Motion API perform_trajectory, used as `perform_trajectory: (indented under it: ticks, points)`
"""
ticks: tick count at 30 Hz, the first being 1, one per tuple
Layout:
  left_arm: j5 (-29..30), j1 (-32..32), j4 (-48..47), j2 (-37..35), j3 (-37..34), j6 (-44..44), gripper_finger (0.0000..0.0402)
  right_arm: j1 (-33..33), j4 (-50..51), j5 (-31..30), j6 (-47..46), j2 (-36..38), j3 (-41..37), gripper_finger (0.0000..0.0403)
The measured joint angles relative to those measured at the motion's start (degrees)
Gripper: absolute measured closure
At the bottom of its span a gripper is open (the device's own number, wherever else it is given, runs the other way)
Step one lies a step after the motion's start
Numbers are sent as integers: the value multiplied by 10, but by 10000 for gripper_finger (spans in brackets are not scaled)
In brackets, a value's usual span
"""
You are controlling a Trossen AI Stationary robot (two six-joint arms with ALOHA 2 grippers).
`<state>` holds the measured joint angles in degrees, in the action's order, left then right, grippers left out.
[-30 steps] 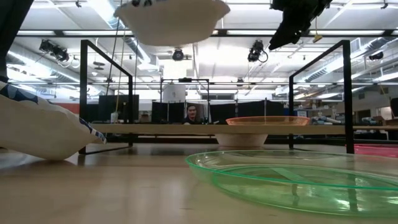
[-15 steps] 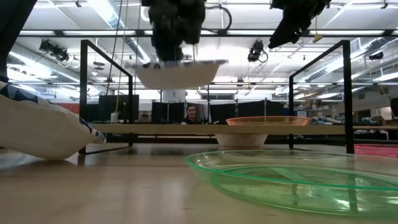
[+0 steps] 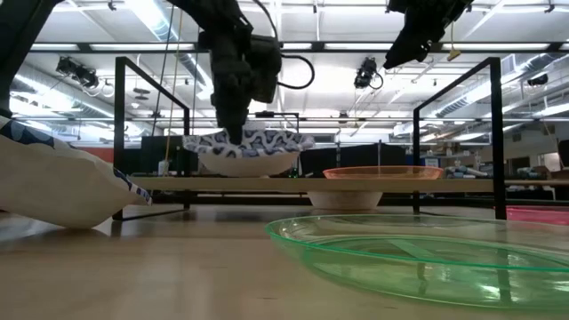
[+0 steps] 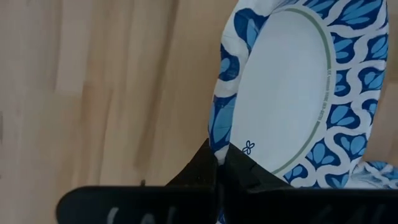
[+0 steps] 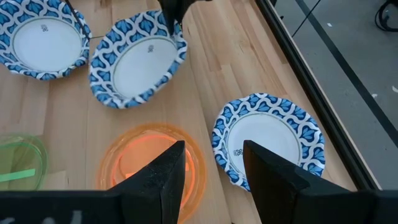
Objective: Place and stack plates onto a shelf
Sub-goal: Put the blue patterned bowl on the shelf
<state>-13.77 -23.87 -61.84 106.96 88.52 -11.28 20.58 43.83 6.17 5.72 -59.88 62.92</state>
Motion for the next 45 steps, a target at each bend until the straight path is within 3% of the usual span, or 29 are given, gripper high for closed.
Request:
perform_trajectory:
  ticks: [13,19,34,38,45]
  points:
    - [-5,1,46,0,-47,2,392,0,0,0,0,0,0,235]
    - [21,1,50,0,-47,16,389,0,0,0,0,0,0,235]
    - [24,1,51,0,-47,16,385,0,0,0,0,0,0,235]
    - [28,1,53,0,-47,16,369,0,0,0,0,0,0,235]
    - [37,1,69,0,-47,16,303,0,0,0,0,0,0,235]
